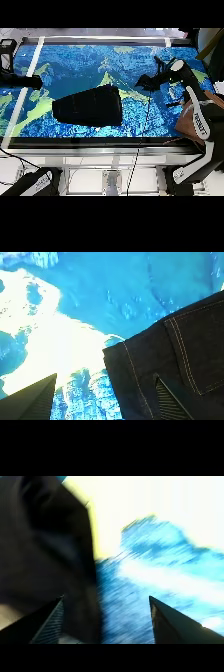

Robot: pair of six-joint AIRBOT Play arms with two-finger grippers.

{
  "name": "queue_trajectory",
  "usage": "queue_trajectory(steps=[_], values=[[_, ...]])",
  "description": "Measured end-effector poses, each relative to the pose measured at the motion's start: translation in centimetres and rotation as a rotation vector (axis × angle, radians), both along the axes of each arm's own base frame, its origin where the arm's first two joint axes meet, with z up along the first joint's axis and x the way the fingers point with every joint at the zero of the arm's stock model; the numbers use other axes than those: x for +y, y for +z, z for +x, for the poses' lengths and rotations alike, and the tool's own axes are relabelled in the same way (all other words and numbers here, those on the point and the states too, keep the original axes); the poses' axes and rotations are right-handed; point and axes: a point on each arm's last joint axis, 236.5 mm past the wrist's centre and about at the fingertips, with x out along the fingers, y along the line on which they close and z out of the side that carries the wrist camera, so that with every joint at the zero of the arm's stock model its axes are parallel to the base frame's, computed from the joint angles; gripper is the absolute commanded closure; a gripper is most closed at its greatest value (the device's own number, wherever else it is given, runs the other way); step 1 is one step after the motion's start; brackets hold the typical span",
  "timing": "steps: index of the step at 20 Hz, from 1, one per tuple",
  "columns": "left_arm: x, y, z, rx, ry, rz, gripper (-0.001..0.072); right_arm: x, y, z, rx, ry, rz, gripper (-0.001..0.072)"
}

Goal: Fold the clothes and pants, and hang the long-sleeved shirts on hangers.

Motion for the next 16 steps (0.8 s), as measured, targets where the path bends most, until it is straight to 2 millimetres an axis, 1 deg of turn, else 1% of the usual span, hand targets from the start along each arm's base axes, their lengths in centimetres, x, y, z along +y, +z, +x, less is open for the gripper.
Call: queue_trajectory(steps=[1, 3, 5, 7, 9, 11, 16], values=[[0.0, 0.3, 0.0, -0.011, 0.007, -0.005, 0.0017, 0.4, -0.6, -0.1, 0.039, 0.001, 0.058, 0.0007], [0.0, 0.6, -0.1, -0.018, 0.021, -0.015, 0.0017, 1.3, -2.1, 0.2, 0.065, 0.003, 0.118, 0.0006], [0.0, 0.7, -0.1, -0.024, 0.03, -0.022, 0.0017, 2.9, -3.7, 0.3, 0.077, 0.018, 0.143, 0.0006], [0.0, 0.8, -0.1, -0.029, 0.035, -0.026, 0.0017, 4.5, -5.7, 0.0, 0.103, 0.035, 0.151, 0.0007], [0.0, 0.9, -0.1, -0.029, 0.038, -0.028, 0.0017, 6.1, -7.5, -1.0, 0.144, 0.068, 0.159, 0.0007], [0.0, 0.9, -0.1, -0.029, 0.04, -0.029, 0.0017, 7.8, -8.7, -2.4, 0.185, 0.115, 0.164, 0.0007], [0.0, 0.9, -0.1, -0.03, 0.041, -0.03, 0.0017, 12.6, -9.5, -6.0, 0.24, 0.24, 0.18, 0.0017]])
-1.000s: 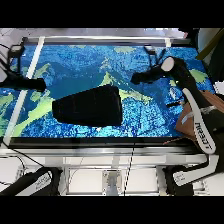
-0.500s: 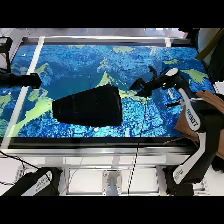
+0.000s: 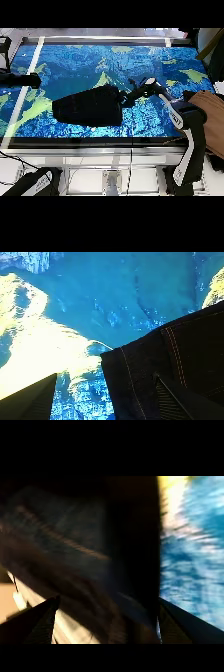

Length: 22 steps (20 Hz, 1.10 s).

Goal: Fold the clothes and pants, and hang the long-sleeved shirts on hangers.

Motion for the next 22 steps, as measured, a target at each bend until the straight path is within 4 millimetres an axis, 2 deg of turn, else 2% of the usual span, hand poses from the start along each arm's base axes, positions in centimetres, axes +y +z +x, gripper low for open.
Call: queue_trajectory(steps=[2, 3, 5, 6, 7, 9, 11, 12, 14, 16, 17, 20, 22], values=[[0.0, 0.0, 0.0, 0.0, 0.0, 0.0, 0.0017, 1.6, -0.2, -1.2, 0.002, 0.043, 0.0, 0.004], [0.0, 0.0, 0.0, 0.0, 0.0, 0.0, 0.0017, 2.3, -0.3, -1.6, -0.001, 0.057, -0.002, 0.0158], [0.1, 0.0, 0.0, 0.001, 0.001, 0.002, 0.0017, 3.2, -1.0, -1.8, -0.032, 0.075, -0.031, 0.0654], [0.1, 0.0, 0.0, 0.001, 0.001, 0.003, 0.0017, 3.4, -1.2, -1.5, -0.056, 0.08, -0.047, 0.0695], [0.1, 0.0, 0.0, 0.0, 0.001, 0.003, 0.0017, 3.9, -0.5, -1.1, -0.075, 0.077, -0.035, 0.0695], [0.1, 0.0, 0.0, 0.001, 0.001, 0.003, 0.0017, 4.4, 1.8, 0.7, -0.14, 0.069, -0.007, 0.0696], [0.1, 0.0, 0.0, 0.0, 0.001, 0.003, 0.0017, 3.5, 5.7, 3.2, -0.229, 0.066, 0.014, 0.0697], [0.1, 0.0, 0.0, 0.0, 0.001, 0.003, 0.0017, 2.2, 7.8, 4.9, -0.283, 0.045, 0.004, 0.0697], [0.1, 0.0, 0.0, 0.0, 0.001, 0.003, 0.0017, -2.7, 12.3, 7.7, -0.372, 0.006, -0.065, 0.0698], [0.1, 0.0, 0.0, 0.0, 0.001, 0.003, 0.0017, -9.5, 17.1, 9.1, -0.432, -0.078, -0.136, 0.0698], [0.1, 0.0, 0.0, 0.0, 0.001, 0.003, 0.0017, -13.8, 19.1, 9.2, -0.444, -0.133, -0.189, 0.0698], [0.1, 0.0, 0.0, 0.0, 0.001, 0.003, 0.0017, -25.8, 25.5, 7.5, -0.491, -0.349, -0.31, 0.0698], [0.1, 0.0, 0.0, 0.0, 0.001, 0.003, 0.0017, -33.4, 29.3, 4.6, -0.515, -0.509, -0.396, 0.0698]])
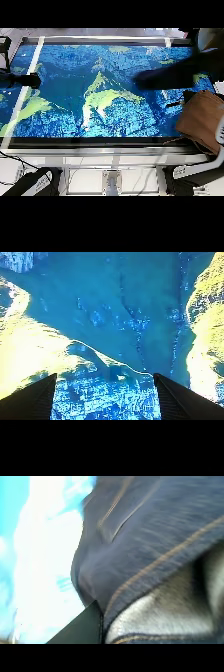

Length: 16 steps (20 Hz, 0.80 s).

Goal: Fold the clothes and pants, and hang the long-sleeved shirts on hangers.

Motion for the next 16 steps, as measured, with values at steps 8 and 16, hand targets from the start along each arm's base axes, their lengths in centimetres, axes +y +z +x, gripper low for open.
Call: queue_trajectory(steps=[8, 16], values=[[0.0, 0.0, 0.0, -0.001, 0.016, -0.014, 0.0017, -17.6, 2.7, -16.9, 0.15, -0.519, -0.168, 0.07], [0.0, 0.0, 0.0, -0.002, 0.06, -0.052, 0.0017, -20.1, -7.2, -28.0, 0.619, -0.666, -0.225, 0.0219]])
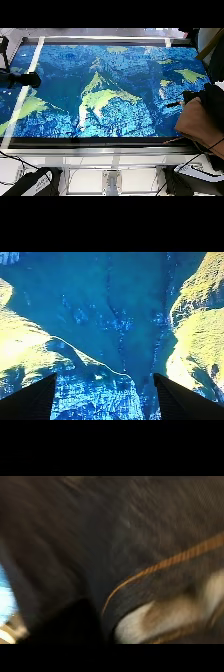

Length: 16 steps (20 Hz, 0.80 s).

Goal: Fold the clothes and pants, and hang the long-sleeved shirts on hangers.

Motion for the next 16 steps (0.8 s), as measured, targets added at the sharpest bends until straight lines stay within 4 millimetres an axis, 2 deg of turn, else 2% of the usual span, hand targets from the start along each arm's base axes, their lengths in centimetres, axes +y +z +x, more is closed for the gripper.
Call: queue_trajectory(steps=[1, 3, 5, 6, 7, 8, 9, 11, 12, 14, 16], values=[[0.0, 0.0, 0.0, -0.001, 0.002, -0.002, 0.0017, -0.3, 0.0, -0.8, 0.026, -0.012, -0.018, 0.022], [0.0, 0.0, 0.0, -0.001, 0.006, -0.007, 0.0017, -0.9, 1.5, -1.3, 0.025, -0.035, -0.075, 0.022], [-0.1, 0.0, 0.0, -0.001, 0.008, -0.01, 0.0017, -1.3, 4.5, -0.3, -0.055, -0.041, -0.139, 0.0222], [-0.1, 0.0, 0.0, -0.001, 0.008, -0.011, 0.0017, -0.9, 6.1, 0.9, -0.128, -0.031, -0.154, 0.025], [-0.1, 0.0, 0.0, -0.001, 0.009, -0.012, 0.0017, 0.3, 8.0, 2.9, -0.23, 0.005, -0.146, 0.0429], [-0.1, 0.0, 0.0, -0.001, 0.011, -0.013, 0.0018, 2.2, 9.9, 5.2, -0.346, 0.065, -0.123, 0.068], [-0.1, 0.0, 0.0, -0.001, 0.011, -0.013, 0.0049, 4.4, 11.7, 7.3, -0.452, 0.136, -0.097, 0.0698], [-0.1, 0.0, 0.0, -0.001, 0.011, -0.013, 0.0396, 9.8, 15.2, 10.8, -0.629, 0.322, -0.038, 0.0696], [-0.1, 0.0, 0.0, -0.001, 0.011, -0.013, 0.0427, 12.5, 16.4, 11.9, -0.688, 0.413, -0.009, 0.0695], [-0.1, 0.0, 0.0, -0.001, 0.011, -0.013, 0.0427, 16.8, 17.9, 13.3, -0.754, 0.552, 0.039, 0.0695], [-0.1, 0.0, 0.0, -0.001, 0.011, -0.013, 0.0427, 20.3, 18.8, 13.9, -0.793, 0.658, 0.082, 0.0695]])
